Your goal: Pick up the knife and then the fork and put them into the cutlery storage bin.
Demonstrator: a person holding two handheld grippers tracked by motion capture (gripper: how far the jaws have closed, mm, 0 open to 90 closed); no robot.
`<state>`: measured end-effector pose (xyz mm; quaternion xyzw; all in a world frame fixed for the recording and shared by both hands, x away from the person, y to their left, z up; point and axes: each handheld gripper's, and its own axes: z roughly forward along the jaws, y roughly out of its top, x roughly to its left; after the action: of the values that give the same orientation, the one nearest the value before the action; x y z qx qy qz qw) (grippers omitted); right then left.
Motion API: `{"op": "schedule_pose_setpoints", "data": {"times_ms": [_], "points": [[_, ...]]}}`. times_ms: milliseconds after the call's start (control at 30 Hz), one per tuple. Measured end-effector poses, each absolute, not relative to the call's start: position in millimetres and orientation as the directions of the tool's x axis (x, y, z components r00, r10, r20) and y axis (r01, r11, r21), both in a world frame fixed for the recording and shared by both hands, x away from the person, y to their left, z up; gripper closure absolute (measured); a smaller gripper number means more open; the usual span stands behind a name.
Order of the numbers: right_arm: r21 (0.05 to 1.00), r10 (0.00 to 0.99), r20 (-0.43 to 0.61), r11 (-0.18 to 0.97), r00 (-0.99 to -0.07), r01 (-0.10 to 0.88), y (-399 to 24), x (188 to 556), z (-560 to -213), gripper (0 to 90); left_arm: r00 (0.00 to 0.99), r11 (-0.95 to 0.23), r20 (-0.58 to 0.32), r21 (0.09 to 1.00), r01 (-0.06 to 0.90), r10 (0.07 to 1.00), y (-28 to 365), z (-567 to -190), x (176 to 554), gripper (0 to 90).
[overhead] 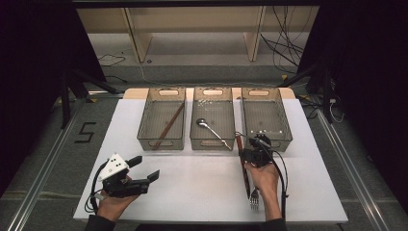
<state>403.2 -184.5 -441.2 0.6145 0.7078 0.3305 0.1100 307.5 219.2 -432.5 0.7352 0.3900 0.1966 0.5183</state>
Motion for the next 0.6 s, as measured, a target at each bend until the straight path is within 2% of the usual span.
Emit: {"op": "schedule_pose_setpoints", "data": {"times_ms": [467, 600], "points": [[0.647, 0.936, 0.254, 0.023, -0.244, 0.762, -188, 396, -436, 76.7, 0.625, -0.164, -0.121, 0.911, 0.379, 0.772, 215, -434, 308, 16.3], [0.653, 0.934, 0.252, 0.030, -0.255, 0.756, -187, 394, -436, 76.7, 0.640, -0.112, -0.216, 0.896, 0.430, 0.737, 204, -436, 311, 16.5]]}}
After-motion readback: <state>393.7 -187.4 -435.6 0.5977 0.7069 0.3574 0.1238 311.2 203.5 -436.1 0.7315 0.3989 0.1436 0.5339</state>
